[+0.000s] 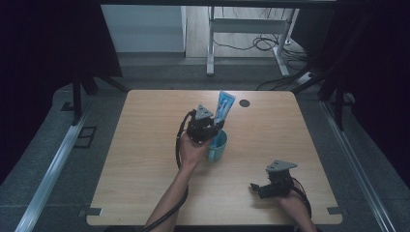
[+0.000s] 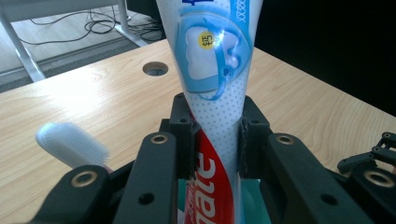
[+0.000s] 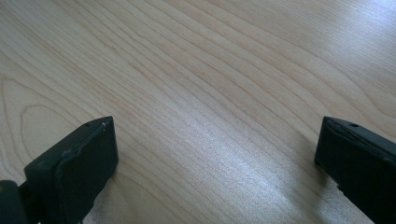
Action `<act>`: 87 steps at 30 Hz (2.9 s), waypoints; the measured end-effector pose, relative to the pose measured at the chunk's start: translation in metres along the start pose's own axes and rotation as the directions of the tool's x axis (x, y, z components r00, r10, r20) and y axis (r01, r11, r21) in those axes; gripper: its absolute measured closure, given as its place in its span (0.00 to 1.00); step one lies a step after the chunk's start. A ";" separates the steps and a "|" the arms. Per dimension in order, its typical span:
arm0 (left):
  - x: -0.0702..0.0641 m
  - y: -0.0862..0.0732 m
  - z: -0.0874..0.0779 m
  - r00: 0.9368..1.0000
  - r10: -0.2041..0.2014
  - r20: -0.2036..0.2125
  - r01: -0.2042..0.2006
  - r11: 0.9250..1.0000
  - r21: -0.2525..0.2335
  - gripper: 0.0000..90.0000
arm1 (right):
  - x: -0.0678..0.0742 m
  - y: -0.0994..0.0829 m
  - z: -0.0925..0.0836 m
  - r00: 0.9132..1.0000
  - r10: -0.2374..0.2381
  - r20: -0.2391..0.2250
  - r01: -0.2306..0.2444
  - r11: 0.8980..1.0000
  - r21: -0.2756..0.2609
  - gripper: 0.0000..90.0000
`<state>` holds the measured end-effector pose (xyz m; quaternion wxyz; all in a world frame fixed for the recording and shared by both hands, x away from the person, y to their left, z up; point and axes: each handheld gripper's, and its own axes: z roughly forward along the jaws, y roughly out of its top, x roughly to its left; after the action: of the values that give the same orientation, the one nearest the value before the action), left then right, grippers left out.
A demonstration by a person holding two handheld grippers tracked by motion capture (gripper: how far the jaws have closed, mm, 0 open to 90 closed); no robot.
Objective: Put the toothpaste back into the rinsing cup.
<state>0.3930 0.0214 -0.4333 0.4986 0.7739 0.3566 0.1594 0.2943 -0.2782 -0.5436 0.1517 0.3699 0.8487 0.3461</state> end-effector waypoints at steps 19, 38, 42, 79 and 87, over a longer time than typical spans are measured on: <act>-0.003 -0.014 0.012 1.000 0.002 -0.005 -0.002 1.000 0.025 0.80 | 0.000 0.000 0.000 1.000 0.000 0.000 0.000 1.000 -0.001 0.00; -0.009 -0.024 0.021 0.999 0.032 -0.033 -0.030 0.998 0.060 0.78 | 0.000 0.000 0.000 1.000 0.002 0.000 -0.002 1.000 0.000 0.00; -0.007 -0.026 0.020 0.999 0.027 -0.041 -0.024 0.997 0.070 0.77 | 0.000 0.000 0.000 1.000 0.002 0.000 -0.002 1.000 0.000 0.00; -0.006 -0.023 0.010 1.000 0.018 -0.011 -0.016 0.992 0.128 0.43 | 0.000 0.000 0.000 1.000 0.001 0.000 -0.001 1.000 0.000 0.00; -0.009 -0.021 0.005 1.000 0.023 -0.021 -0.020 0.987 0.159 0.18 | 0.000 0.000 0.000 1.000 0.002 0.000 -0.002 1.000 0.000 0.00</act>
<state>0.3819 0.0164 -0.4530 0.4296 0.8131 0.3653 0.1446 0.2942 -0.2781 -0.5436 0.1515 0.3706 0.8484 0.3462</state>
